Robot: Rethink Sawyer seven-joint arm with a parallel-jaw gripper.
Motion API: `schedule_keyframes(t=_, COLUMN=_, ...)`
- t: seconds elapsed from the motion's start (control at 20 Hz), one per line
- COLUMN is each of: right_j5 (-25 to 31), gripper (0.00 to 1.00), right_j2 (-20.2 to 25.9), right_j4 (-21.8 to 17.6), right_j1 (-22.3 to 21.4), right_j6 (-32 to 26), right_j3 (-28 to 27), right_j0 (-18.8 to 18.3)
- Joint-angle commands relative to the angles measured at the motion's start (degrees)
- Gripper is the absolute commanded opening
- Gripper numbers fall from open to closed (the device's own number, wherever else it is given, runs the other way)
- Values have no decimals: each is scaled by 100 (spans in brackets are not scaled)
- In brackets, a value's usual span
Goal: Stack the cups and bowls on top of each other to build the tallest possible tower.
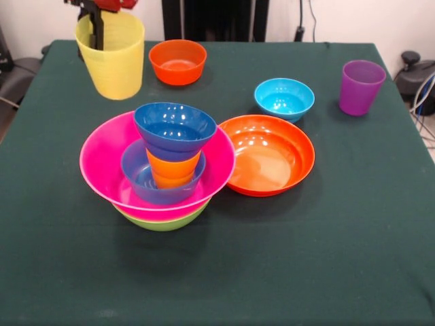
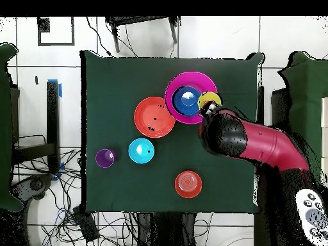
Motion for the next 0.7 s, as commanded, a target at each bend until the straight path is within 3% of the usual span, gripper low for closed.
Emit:
schedule_keyframes(t=0.05, right_j5=-413, gripper=0, right_j2=-42, right_j4=-70, right_j1=420, right_j6=730, right_j3=90, right_j0=417)
schedule_keyframes(t=0.7, right_j5=-840, gripper=0, right_j2=-601, right_j4=130, right_j1=601, right_j6=964, right_j3=152, right_j0=1028)
